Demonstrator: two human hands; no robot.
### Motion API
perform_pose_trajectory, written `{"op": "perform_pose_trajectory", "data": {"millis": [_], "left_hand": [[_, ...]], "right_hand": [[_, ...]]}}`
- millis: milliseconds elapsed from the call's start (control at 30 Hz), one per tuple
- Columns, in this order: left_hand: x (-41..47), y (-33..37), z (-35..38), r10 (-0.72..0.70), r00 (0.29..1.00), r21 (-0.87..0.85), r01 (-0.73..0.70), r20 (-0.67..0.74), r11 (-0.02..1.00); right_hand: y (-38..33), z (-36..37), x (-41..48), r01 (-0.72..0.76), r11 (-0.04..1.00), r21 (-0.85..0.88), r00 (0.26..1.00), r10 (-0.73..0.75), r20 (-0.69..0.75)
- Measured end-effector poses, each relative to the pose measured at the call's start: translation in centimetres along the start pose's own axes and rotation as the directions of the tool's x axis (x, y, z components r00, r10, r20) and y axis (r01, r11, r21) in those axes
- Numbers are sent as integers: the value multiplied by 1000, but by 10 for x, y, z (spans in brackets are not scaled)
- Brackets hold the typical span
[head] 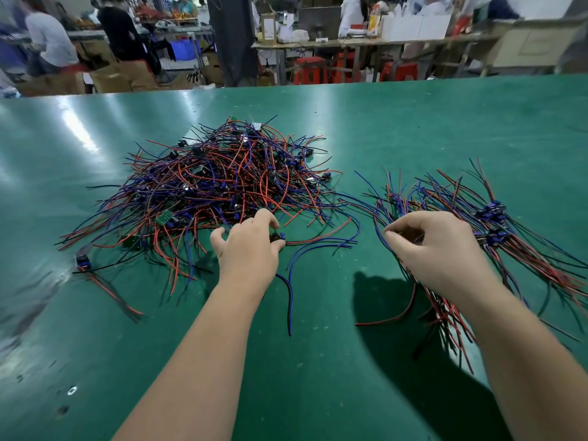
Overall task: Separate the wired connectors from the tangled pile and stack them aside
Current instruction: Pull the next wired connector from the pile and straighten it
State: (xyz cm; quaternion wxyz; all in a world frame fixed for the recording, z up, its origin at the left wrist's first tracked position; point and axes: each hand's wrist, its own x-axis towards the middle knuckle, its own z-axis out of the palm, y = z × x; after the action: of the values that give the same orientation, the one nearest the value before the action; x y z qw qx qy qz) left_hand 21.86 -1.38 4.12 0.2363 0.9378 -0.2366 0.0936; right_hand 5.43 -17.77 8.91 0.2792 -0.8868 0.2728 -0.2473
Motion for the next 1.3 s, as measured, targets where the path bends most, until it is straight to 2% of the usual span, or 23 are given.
{"op": "perform_pose_trajectory", "data": {"millis": [100, 200, 267, 300, 333, 367, 433, 467, 533, 667, 733, 833, 967, 1067, 1133, 1233, 1300], "left_hand": [[-2, 4, -4, 27, 987, -97, -43, -157, 994], [-3, 13, -15, 45, 885, -240, -175, -464, 955], [-6, 21, -24, 46, 802, -374, -328, -595, 868], [-8, 26, -28, 38, 789, -433, -377, -613, 819], [-12, 33, -31, 19, 804, -505, -391, -594, 769], [-15, 40, -33, -14, 852, -614, -366, -524, 699], [-24, 55, -36, -29, 971, -858, -197, -238, 475], [-30, 61, -35, 21, 994, -909, -109, -110, 401], [-39, 68, -33, 145, 989, -918, -44, 15, 395], [-46, 73, -30, 246, 963, -927, 11, 111, 374], [-47, 76, -30, 219, 952, -935, 135, 214, 329], [-48, 80, -30, 196, 899, -908, 343, 391, 242], [-47, 75, -30, 261, 810, -837, 434, 524, 333], [-53, 73, -29, 401, 630, -738, 470, 665, 485], [-57, 73, -27, 470, 526, -701, 446, 709, 557], [-54, 70, -31, 517, 482, -703, 411, 708, 580], [-50, 64, -34, 560, 415, -695, 357, 717, 624]], "right_hand": [[-1, 0, -1, 11, 1000, 9, 1000, -11, -16], [-3, 0, 0, -2, 996, 87, 1000, 1, 19], [-7, 0, -1, -64, 958, 279, 989, 25, 144], [-11, 0, -2, -119, 902, 414, 974, 26, 223], [-14, 2, -3, -183, 819, 543, 956, 19, 293], [-17, 3, -4, -242, 724, 646, 939, 7, 343], [-22, 7, -6, -327, 541, 775, 918, -11, 396], [-23, 8, -5, -348, 471, 810, 914, -19, 404], [-23, 8, -4, -356, 389, 849, 919, -19, 394], [-17, 7, 1, -356, 420, 835, 926, 36, 377], [-14, 7, 2, -355, 422, 835, 926, 34, 376], [-13, 7, 1, -359, 442, 822, 925, 51, 377], [-12, 5, 2, -314, 534, 785, 948, 128, 293], [-6, -6, 10, -297, 495, 817, 949, 246, 196], [-1, -15, 14, -295, 440, 848, 933, 323, 157], [2, -18, 15, -301, 381, 874, 916, 370, 154], [2, -17, 15, -300, 371, 879, 908, 393, 144]]}}
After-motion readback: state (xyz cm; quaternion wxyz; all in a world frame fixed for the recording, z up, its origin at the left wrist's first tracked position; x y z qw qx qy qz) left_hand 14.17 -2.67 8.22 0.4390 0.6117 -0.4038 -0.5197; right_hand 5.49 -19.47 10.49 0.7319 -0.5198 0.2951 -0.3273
